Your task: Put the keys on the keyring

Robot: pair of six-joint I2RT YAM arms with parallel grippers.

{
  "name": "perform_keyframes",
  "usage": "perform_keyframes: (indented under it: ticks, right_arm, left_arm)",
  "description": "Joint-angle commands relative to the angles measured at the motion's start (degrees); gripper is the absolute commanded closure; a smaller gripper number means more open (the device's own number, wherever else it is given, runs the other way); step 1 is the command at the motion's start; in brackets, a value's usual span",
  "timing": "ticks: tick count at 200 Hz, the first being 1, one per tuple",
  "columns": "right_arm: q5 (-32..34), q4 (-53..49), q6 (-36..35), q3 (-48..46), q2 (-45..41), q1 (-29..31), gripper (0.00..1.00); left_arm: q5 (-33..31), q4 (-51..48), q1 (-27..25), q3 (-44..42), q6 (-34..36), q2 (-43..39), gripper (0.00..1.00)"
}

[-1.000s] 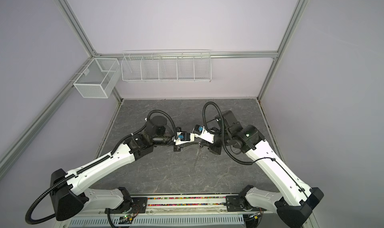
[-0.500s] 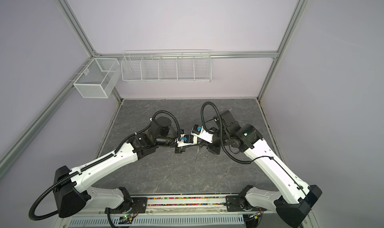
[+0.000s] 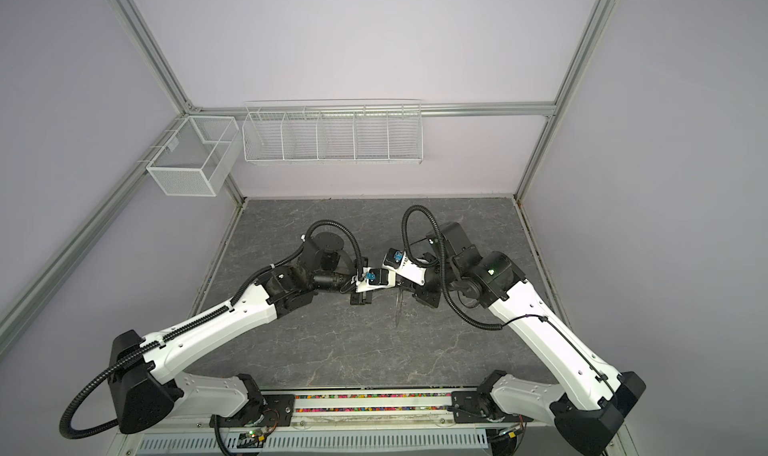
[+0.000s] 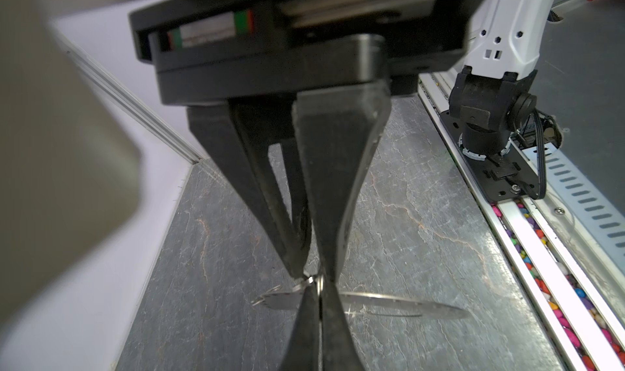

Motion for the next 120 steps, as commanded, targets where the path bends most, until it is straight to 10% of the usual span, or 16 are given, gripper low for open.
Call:
perform_keyframes:
  ticks: [1,120]
  right_arm:
    - [1.1,5.8,-1.1,-3.5,-4.4,-1.5,0.70]
    - [-12.3,19.1,6.8,-13.4,-7.7,-6.6,0.57]
  left_arm:
    - [3.5,4.1,1.3,-0.7,-3.7,-0.8,1.00]
    - [15.6,20.8,5.0,-8.7,-12.2,-4.4,1.00]
